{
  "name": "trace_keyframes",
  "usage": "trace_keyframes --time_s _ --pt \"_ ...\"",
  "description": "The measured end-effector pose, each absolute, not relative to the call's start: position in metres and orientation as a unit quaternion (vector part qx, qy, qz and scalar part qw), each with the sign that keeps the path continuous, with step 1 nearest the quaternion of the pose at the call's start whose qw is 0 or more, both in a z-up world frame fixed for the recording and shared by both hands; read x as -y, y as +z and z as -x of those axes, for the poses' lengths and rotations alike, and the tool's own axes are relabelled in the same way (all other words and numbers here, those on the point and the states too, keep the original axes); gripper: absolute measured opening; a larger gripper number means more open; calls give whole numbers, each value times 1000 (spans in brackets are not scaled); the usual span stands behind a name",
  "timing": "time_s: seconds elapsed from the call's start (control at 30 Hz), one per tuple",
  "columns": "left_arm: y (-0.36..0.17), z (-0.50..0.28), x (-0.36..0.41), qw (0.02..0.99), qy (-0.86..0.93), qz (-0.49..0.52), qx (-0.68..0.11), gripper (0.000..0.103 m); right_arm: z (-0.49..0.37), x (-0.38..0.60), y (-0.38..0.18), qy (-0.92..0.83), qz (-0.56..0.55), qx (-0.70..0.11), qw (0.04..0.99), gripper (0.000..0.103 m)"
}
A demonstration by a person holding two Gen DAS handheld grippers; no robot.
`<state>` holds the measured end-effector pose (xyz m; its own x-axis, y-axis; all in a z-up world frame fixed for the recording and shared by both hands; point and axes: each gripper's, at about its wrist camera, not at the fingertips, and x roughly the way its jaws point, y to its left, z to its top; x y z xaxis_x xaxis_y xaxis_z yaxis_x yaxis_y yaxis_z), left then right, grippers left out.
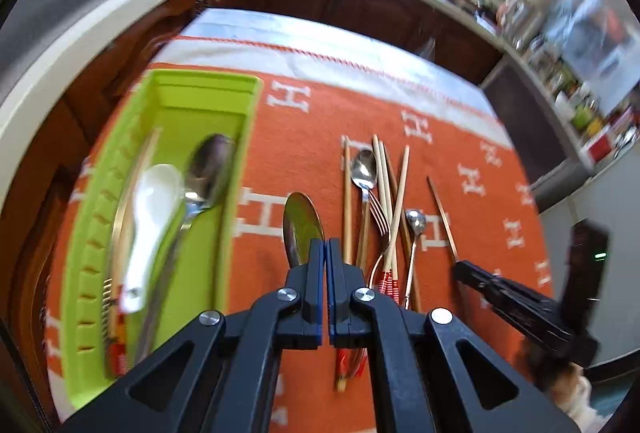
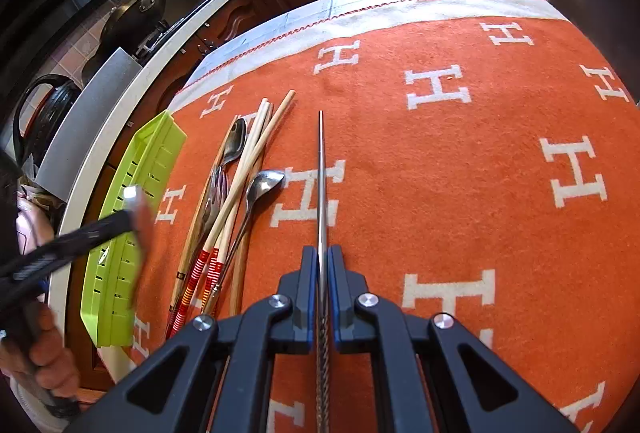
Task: Organize utensils
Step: 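Carry the spoon and metal chopstick into the green tray and open both tools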
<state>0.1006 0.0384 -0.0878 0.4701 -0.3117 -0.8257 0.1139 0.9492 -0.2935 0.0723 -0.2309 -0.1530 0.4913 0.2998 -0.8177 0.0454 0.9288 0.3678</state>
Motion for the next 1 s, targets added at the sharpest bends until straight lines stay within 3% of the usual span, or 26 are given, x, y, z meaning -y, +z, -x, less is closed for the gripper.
trace_keyframes --time_s 0.53,1.0 --pt "-54 -77 -127 874 -125 168 -438 0 -78 157 -82 181 -165 -459 854 6" --pt "-94 -74 -163 874 -12 137 -466 0 -117 45 -71 282 -171 -500 801 6"
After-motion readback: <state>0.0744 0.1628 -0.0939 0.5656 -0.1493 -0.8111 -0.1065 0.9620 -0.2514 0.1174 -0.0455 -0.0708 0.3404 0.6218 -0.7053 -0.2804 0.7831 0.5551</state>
